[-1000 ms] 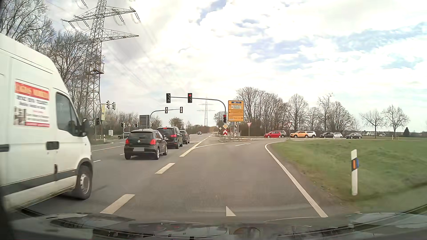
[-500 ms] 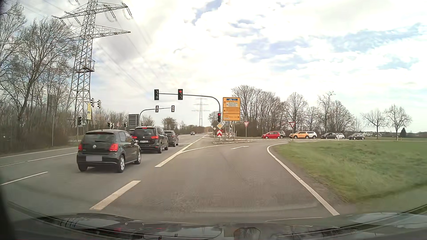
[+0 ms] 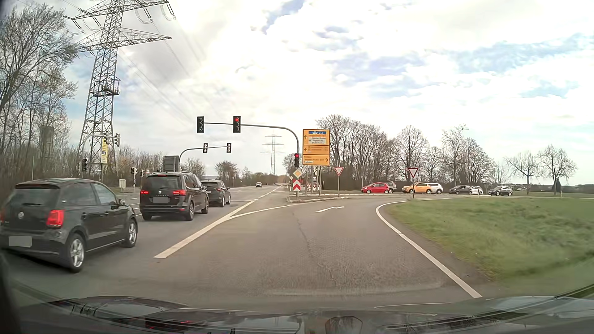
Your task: Follow the waypoints while adhering to traffic rules and regulations
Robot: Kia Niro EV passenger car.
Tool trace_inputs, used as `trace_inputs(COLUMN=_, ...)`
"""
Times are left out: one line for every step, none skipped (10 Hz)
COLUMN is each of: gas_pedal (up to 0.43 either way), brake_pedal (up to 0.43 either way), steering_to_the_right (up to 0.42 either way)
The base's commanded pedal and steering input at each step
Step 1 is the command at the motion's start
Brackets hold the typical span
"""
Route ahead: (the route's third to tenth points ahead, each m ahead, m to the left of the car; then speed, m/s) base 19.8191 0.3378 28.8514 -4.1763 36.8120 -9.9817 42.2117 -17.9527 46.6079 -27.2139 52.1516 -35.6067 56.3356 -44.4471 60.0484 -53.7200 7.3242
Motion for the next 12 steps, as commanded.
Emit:
trace_inputs(gas_pedal=0.0, brake_pedal=0.0, steering_to_the_right=0.023)
trace_inputs(gas_pedal=0.0, brake_pedal=0.0, steering_to_the_right=0.024)
trace_inputs(gas_pedal=0.0, brake_pedal=0.0, steering_to_the_right=0.026)
trace_inputs(gas_pedal=0.0, brake_pedal=0.0, steering_to_the_right=0.029)
trace_inputs(gas_pedal=0.0, brake_pedal=0.0, steering_to_the_right=0.03)
trace_inputs(gas_pedal=0.0, brake_pedal=0.0, steering_to_the_right=0.031)
trace_inputs(gas_pedal=0.0, brake_pedal=0.0, steering_to_the_right=0.031)
trace_inputs(gas_pedal=0.0, brake_pedal=0.0, steering_to_the_right=0.031)
trace_inputs(gas_pedal=0.0, brake_pedal=0.0, steering_to_the_right=0.031)
trace_inputs(gas_pedal=0.0, brake_pedal=0.0, steering_to_the_right=0.031)
trace_inputs(gas_pedal=0.008, brake_pedal=0.0, steering_to_the_right=0.032)
trace_inputs(gas_pedal=0.02, brake_pedal=0.0, steering_to_the_right=0.034)
